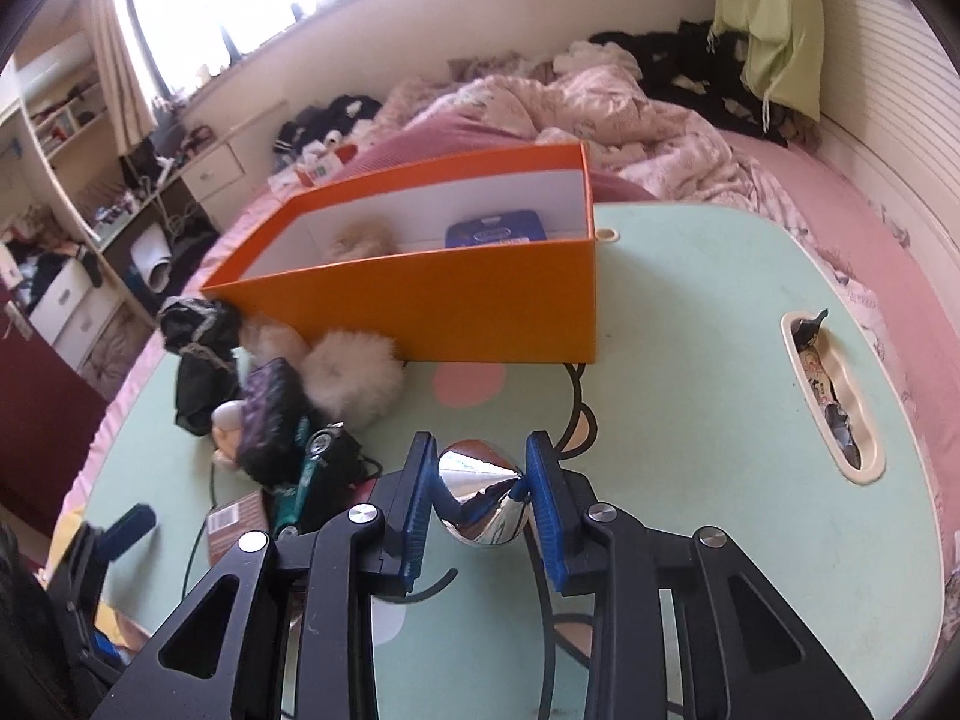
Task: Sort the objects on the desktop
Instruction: 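Hold the silver cone in the right gripper while the left gripper grasps the brown carton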
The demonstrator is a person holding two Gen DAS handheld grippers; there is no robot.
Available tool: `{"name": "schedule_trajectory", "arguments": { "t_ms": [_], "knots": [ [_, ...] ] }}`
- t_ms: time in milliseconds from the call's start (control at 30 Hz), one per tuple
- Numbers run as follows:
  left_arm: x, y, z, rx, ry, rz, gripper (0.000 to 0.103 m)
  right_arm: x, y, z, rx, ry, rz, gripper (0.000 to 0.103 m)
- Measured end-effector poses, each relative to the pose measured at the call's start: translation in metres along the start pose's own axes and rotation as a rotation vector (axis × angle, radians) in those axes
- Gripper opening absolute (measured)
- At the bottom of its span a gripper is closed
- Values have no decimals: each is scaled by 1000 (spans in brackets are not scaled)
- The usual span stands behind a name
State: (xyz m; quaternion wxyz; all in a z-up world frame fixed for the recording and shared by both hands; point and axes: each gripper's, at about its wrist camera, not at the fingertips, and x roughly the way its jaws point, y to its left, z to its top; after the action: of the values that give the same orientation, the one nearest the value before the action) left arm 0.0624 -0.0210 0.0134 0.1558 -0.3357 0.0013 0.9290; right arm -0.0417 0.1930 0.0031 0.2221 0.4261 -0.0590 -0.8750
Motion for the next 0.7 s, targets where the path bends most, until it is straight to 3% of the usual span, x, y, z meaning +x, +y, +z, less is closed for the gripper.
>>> {"name": "schedule_trajectory", "arguments": {
  "t_ms": [167, 300, 400, 467, 533, 600, 667, 700],
  "knots": [
    [13, -2, 35, 21, 75, -164, 103, -6, 6, -3, -21, -15, 7, 30],
    [35, -17, 50, 134, 176, -178, 103, -6, 6, -3, -19, -9, 15, 30],
    [45, -25, 57, 184, 197, -179, 101, -6, 6, -3, -20, -9, 18, 30],
    [49, -29, 59, 208, 208, -179, 93, -7, 7, -3, -22, -10, 19, 30],
    [53, -30, 56, 215, 231, -184, 70, -7, 7, -3, -22, -10, 20, 30],
    [53, -30, 53, 197, 226, -201, 69, -7, 7, -3, -20, -9, 18, 30],
    [47, -28, 51, 182, 201, -206, 60, -7, 7, -3, -18, -9, 19, 30],
    [41, -25, 50, 165, 184, -205, 50, -7, 7, -3, -17, -11, 17, 30]
  ]
}}
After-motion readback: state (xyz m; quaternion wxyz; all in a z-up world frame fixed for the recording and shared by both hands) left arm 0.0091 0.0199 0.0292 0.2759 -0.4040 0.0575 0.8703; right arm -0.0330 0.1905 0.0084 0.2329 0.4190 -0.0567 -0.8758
